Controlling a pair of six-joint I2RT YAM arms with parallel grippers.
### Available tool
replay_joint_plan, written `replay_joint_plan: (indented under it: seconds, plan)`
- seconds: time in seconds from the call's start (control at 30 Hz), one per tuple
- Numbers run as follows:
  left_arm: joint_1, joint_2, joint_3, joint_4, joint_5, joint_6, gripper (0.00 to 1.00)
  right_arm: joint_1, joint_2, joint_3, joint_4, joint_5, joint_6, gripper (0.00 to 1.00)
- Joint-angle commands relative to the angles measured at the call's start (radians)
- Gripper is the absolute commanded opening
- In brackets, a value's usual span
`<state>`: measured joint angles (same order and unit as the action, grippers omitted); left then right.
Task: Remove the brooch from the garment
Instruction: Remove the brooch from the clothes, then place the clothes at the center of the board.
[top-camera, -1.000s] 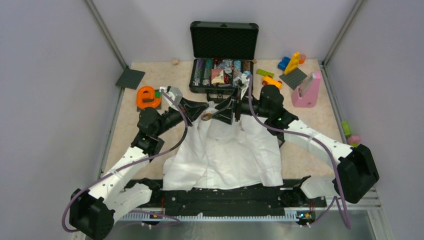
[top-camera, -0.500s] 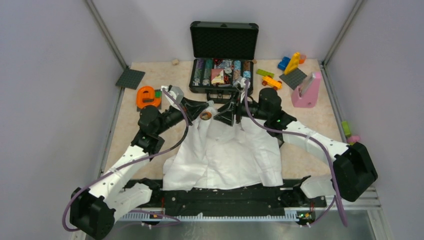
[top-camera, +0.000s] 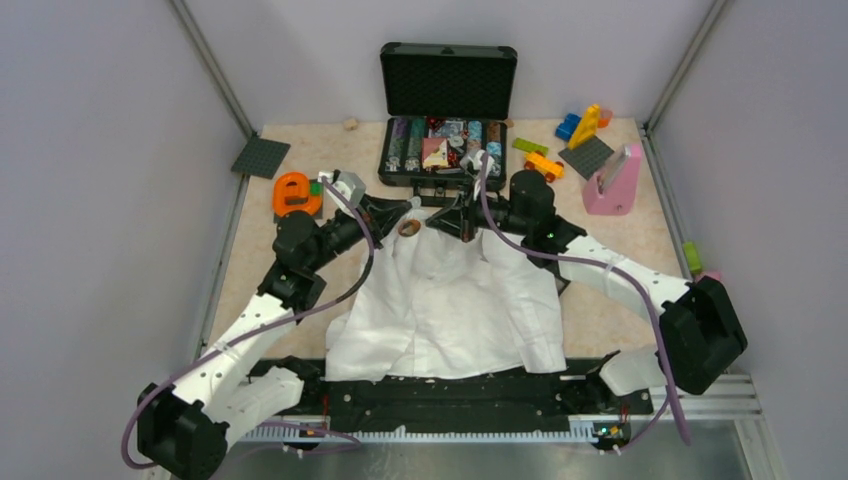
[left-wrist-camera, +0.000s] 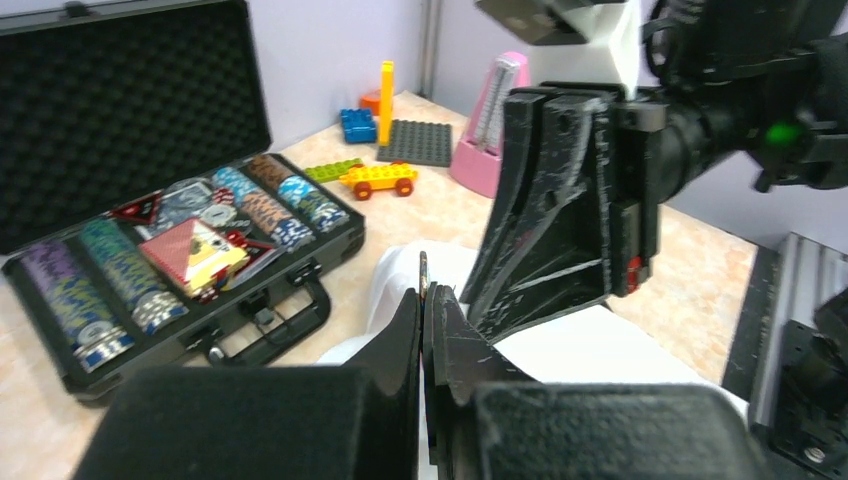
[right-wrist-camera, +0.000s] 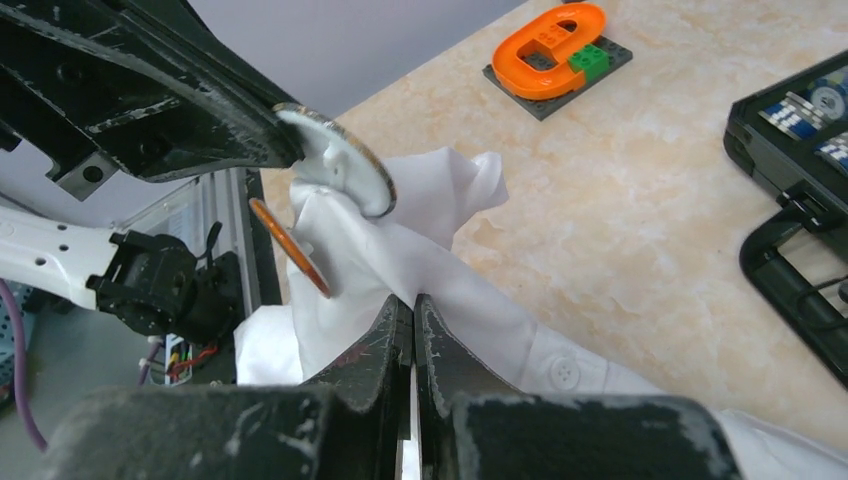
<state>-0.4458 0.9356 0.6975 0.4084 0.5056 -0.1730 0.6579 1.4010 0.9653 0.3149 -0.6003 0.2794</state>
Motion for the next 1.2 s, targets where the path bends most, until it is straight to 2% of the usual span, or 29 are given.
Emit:
replay_joint_plan:
  seconds: [0.0, 0.1, 0.37, 0.53, 0.6, 0.8, 0.87, 0.97, 1.1, 1.17]
  plan:
    - [0.005, -0.029, -0.011, -0.044, -0.204, 0.073, 0.00, 0.007, -0.071, 0.072, -0.044, 0.117, -0.009, 0.00]
    - [0.006, -0.029, -0.040, -0.074, -0.328, 0.106, 0.00, -0.020, -0.070, 0.084, -0.088, 0.198, 0.036, 0.00]
    - [0.014, -0.045, -0.112, -0.037, -0.470, 0.111, 0.00, -0.049, -0.052, 0.082, -0.092, 0.253, 0.095, 0.00]
    - [0.023, -0.065, -0.113, -0.070, -0.706, 0.083, 0.00, -0.049, -0.056, 0.079, -0.123, 0.294, 0.060, 0.00]
    - [0.034, -0.095, -0.116, -0.066, -0.751, 0.063, 0.00, -0.049, -0.040, 0.079, -0.142, 0.292, 0.047, 0.00]
    - [0.063, -0.199, -0.071, -0.111, -0.814, -0.004, 0.00, 0.004, 0.067, 0.064, -0.005, 0.231, 0.019, 0.00]
    - [0.083, -0.203, -0.025, -0.170, -0.789, -0.026, 0.00, 0.046, 0.143, 0.164, -0.032, 0.262, -0.008, 0.00]
    - [0.131, -0.211, 0.037, -0.260, -0.737, -0.091, 0.00, 0.069, 0.292, 0.437, -0.138, 0.241, -0.027, 0.00]
    - [0.202, -0.257, 0.082, -0.310, -0.615, -0.143, 0.00, 0.072, 0.480, 0.905, -0.344, 0.229, -0.058, 0.00]
    - [0.211, -0.268, 0.113, -0.338, -0.556, -0.135, 0.00, 0.075, 0.584, 1.234, -0.457, 0.223, -0.082, 0.00]
